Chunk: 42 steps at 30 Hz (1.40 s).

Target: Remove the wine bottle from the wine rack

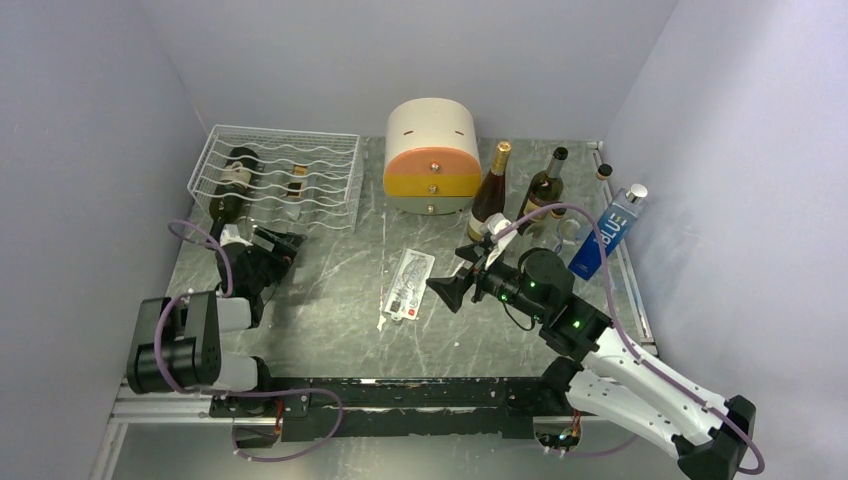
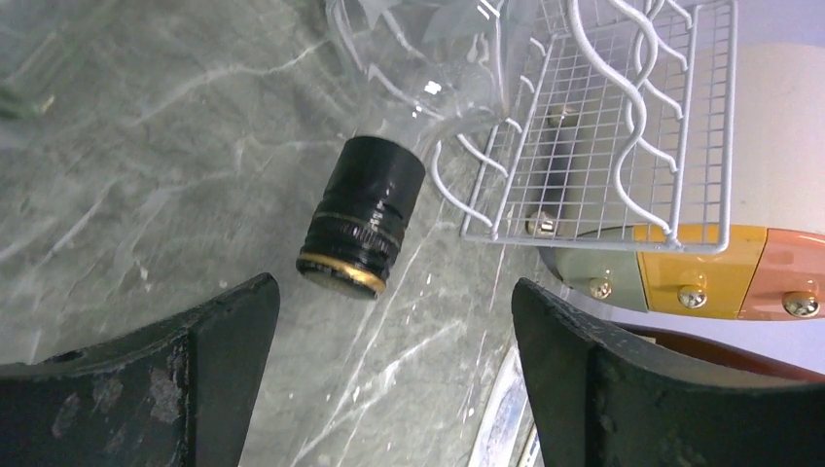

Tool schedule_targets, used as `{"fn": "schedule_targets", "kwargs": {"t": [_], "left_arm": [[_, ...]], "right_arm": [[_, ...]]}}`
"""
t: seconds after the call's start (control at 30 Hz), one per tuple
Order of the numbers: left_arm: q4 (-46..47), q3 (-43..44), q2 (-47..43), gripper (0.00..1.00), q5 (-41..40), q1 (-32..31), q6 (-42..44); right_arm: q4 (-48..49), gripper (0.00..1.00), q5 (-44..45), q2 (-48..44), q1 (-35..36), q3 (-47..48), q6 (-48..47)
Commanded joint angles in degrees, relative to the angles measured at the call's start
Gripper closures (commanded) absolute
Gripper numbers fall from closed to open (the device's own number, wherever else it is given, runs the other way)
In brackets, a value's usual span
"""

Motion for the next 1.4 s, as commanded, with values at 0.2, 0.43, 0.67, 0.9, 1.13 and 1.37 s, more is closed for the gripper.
{"fn": "schedule_targets", "kwargs": {"t": [0.2, 0.43, 0.67, 0.9, 1.13, 1.37], "left_arm": [[26.7, 2.6, 13.9, 0.20, 1.3, 1.8, -1.6], [39.7, 3.2, 23.7, 0.28, 4.4, 2.6, -2.8], [51.3, 2.9, 31.5, 0.37, 8.3, 3.7, -4.1], [62.9, 2.2, 37.5, 0.57, 11.9, 6.3, -7.2], [56.9, 0.1, 29.8, 0.77, 12.3, 6.4, -5.3], [44.0, -4.4, 17.2, 0.84, 14.8, 8.8, -3.3]], "right_arm": [[-2.0, 0.00, 3.0, 0.3, 0.3, 1.7, 0.1], [-2.6, 0.00, 3.2, 1.5, 0.2, 2.1, -0.6], [-2.7, 0.00, 3.4, 2.6, 0.2, 2.4, -0.7], [-2.5, 0.00, 2.9, 4.3, 0.2, 2.8, -0.5], [-1.8, 0.00, 3.2, 5.0, 0.3, 2.6, -0.1], [-0.9, 0.00, 3.1, 5.3, 0.2, 2.3, -1.2]]}}
